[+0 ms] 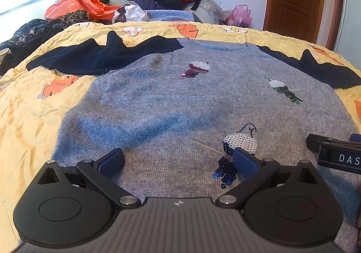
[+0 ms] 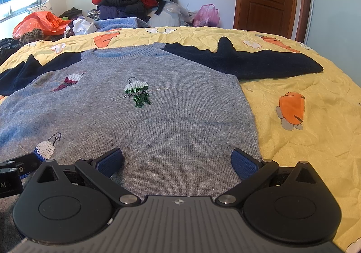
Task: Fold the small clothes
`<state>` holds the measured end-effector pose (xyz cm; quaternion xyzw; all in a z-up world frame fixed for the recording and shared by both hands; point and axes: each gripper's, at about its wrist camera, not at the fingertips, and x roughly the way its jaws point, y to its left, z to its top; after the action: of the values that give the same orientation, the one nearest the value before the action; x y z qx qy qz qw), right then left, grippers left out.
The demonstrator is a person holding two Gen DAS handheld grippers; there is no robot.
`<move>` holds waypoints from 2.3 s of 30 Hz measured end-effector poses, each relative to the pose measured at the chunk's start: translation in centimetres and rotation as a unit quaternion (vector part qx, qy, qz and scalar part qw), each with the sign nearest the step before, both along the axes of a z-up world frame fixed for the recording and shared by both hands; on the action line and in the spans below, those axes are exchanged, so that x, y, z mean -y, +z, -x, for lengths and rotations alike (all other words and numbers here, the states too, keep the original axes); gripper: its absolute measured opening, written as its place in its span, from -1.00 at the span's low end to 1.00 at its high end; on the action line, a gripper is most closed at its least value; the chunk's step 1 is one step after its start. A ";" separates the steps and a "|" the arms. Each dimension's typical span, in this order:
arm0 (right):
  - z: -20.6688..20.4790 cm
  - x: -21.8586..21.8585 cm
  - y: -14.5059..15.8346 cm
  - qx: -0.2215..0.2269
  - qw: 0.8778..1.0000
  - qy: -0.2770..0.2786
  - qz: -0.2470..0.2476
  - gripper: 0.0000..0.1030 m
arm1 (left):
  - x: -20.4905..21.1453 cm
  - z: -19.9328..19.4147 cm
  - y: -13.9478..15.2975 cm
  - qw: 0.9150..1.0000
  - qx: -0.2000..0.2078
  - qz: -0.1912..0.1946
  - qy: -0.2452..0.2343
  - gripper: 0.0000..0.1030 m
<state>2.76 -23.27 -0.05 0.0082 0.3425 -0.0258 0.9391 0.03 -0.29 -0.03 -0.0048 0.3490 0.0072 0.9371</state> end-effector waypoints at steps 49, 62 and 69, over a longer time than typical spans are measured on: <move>0.0 -0.2 0.0 -0.001 1.000 0.002 0.004 1.00 | -0.1 0.0 0.1 1.000 0.002 0.004 0.001 1.00; -0.6 2.1 1.6 -0.011 0.996 0.064 -0.061 0.99 | 0.0 -0.1 0.1 1.000 0.002 0.003 0.001 1.00; -6.4 17.8 6.0 0.066 0.960 -0.004 -0.273 0.99 | 0.0 -0.1 0.1 1.000 0.002 0.004 0.001 1.00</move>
<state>9.12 -41.04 5.93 0.2675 0.2738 0.0658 0.9215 0.09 -0.25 0.02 -0.0087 0.3474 0.0070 0.9377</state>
